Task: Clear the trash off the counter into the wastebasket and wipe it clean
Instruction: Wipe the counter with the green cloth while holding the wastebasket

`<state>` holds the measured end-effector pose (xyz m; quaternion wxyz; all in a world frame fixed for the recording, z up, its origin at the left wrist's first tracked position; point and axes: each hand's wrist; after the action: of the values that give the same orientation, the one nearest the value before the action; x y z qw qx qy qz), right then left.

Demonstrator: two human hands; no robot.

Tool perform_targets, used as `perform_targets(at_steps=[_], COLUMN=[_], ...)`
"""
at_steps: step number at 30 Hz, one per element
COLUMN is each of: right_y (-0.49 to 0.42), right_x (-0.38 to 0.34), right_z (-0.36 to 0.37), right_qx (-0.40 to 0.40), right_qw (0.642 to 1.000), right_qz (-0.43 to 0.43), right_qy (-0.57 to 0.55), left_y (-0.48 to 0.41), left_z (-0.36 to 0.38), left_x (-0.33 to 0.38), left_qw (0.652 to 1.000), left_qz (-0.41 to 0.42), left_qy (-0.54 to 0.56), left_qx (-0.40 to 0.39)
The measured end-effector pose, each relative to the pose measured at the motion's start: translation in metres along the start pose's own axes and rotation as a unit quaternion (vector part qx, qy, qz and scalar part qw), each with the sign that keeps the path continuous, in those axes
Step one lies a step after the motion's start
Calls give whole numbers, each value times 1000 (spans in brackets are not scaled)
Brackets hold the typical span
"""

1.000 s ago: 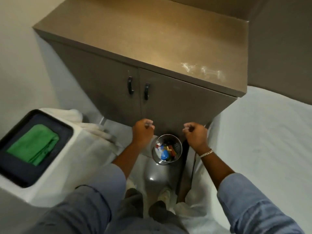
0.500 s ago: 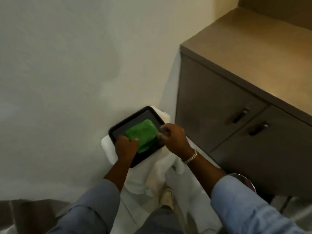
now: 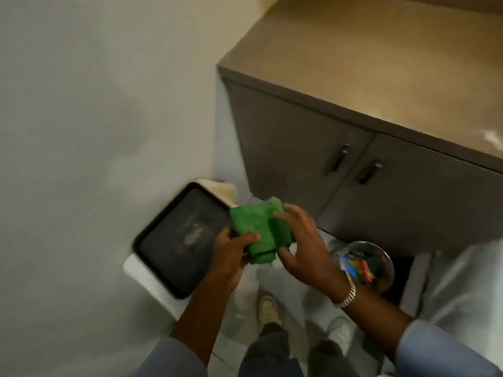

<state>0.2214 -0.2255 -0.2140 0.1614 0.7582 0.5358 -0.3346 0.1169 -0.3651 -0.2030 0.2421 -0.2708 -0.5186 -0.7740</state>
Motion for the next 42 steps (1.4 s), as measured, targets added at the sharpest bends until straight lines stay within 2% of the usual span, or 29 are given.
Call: perform_targets(at_steps=[5, 9, 11, 13, 15, 16, 18, 20, 23, 27, 30, 32, 34, 39, 42], right_y=[87, 139, 159, 177, 189, 195, 205, 211, 213, 203, 196, 190, 181, 148, 115], right_x=[99, 202, 248, 295, 335, 354, 384, 407, 416, 384, 333, 290, 239, 147, 140], right_z=[-37, -32, -17, 7, 31, 43, 65, 80, 82, 39, -16, -61, -115, -252, -325], right_qx=[-11, 1, 29, 57, 92, 110, 142, 172, 200, 256, 272, 253, 221, 197, 255], right_qw=[986, 975, 966, 954, 946, 943, 940, 939, 933, 914, 889, 878, 888, 931, 940], right_qz=[97, 191, 246, 286, 304, 308, 307, 299, 294, 291, 311, 324, 306, 175, 161], right_qy=[138, 116, 79, 68, 66, 58, 33, -4, -62, -124, -196, -244, -262, -252, -159], left_y=[-18, -64, -104, -151, -192, -208, -238, -261, -274, -247, -192, -144, -91, 7, 35], left_z=[101, 154, 163, 164, 155, 149, 135, 127, 124, 144, 157, 167, 180, 212, 227], left_x=[-97, -196, -248, -308, -362, -386, -432, -465, -486, -456, -391, -334, -275, -174, -142], left_qw=[969, 935, 938, 928, 866, 843, 825, 823, 848, 812, 823, 838, 860, 900, 898], left_qz=[-92, -173, -178, -153, -110, -106, -112, -120, -103, -45, -19, 2, 3, 14, 50], left_qy=[-167, -210, -227, -319, -482, -523, -550, -550, -517, -580, -564, -542, -508, -433, -433], left_qx=[-154, -227, -193, -117, -70, -65, -69, -79, -51, -41, -59, -61, -53, -53, -51])
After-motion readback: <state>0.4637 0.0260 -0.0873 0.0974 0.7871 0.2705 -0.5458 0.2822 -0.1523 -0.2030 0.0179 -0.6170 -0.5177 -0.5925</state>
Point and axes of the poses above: each hand's wrist, its own y-axis away from the middle knuckle, its own z-axis out of the palm, x = y × z, and after that the axes turned 9 degrees about y, right-handed
